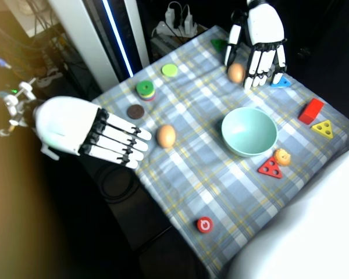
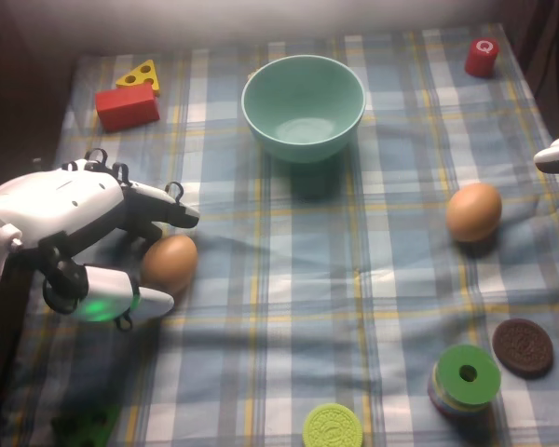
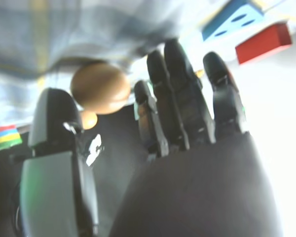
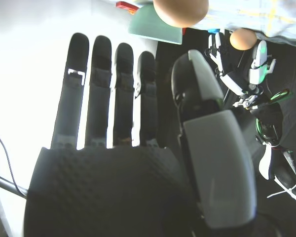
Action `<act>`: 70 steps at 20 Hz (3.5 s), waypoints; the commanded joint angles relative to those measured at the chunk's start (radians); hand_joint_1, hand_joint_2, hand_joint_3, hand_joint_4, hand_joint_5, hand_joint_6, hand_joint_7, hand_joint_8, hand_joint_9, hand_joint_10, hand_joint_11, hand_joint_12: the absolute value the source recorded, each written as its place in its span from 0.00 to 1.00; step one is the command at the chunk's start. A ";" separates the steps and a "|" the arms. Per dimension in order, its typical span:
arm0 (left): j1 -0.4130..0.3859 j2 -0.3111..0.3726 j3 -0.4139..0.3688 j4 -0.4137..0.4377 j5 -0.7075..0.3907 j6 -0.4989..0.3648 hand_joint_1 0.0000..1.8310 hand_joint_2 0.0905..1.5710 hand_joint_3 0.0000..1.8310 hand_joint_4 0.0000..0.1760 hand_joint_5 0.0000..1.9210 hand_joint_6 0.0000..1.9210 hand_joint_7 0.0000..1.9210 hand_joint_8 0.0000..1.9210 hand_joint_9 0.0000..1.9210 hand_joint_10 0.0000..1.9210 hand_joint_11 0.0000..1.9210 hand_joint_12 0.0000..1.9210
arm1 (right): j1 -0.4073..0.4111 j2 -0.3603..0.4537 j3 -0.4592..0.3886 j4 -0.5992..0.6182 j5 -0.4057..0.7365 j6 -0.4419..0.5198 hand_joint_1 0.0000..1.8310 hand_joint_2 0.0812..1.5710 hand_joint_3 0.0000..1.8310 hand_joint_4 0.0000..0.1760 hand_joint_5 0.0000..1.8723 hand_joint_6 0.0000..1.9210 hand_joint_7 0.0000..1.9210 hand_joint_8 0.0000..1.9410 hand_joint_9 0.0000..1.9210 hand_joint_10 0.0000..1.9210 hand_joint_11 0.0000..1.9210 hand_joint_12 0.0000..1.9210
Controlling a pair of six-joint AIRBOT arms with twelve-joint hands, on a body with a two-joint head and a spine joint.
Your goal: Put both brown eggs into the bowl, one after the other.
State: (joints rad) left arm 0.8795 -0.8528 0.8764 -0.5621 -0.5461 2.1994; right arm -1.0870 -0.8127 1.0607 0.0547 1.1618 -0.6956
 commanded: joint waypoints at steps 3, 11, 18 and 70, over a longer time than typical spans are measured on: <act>-0.010 -0.008 -0.003 0.019 -0.068 -0.003 0.47 0.62 0.00 0.93 0.32 0.00 0.42 0.00 0.37 0.00 0.00 0.33 | 0.010 0.005 0.006 0.021 0.118 0.008 0.51 0.80 0.00 0.00 0.35 0.00 0.38 0.00 0.36 0.00 0.23 0.31; -0.010 -0.010 -0.012 0.028 -0.073 -0.003 0.55 0.58 0.00 0.74 0.36 0.01 0.49 0.01 0.43 0.02 0.00 0.42 | 0.007 0.005 0.006 0.022 0.118 0.010 0.49 0.81 0.00 0.00 0.36 0.00 0.39 0.00 0.37 0.00 0.24 0.30; -0.011 -0.017 -0.011 0.029 -0.067 -0.003 0.53 0.63 0.00 0.59 0.46 0.00 0.57 0.01 0.48 0.04 0.00 0.46 | 0.005 0.005 0.006 0.024 0.118 0.010 0.49 0.81 0.00 0.00 0.36 0.00 0.39 0.00 0.38 0.00 0.25 0.30; -0.469 -0.392 0.464 -0.014 0.189 -0.070 0.46 0.65 0.00 0.68 0.44 0.00 0.48 0.00 0.41 0.00 0.00 0.63 | 0.021 -0.031 0.040 0.005 0.109 0.025 0.47 0.82 0.00 0.00 0.38 0.00 0.41 0.00 0.40 0.00 0.26 0.30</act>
State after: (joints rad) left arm 0.4168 -1.2472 1.3373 -0.5831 -0.2554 2.1334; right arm -1.0760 -0.8455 1.0966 0.0368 1.1542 -0.6777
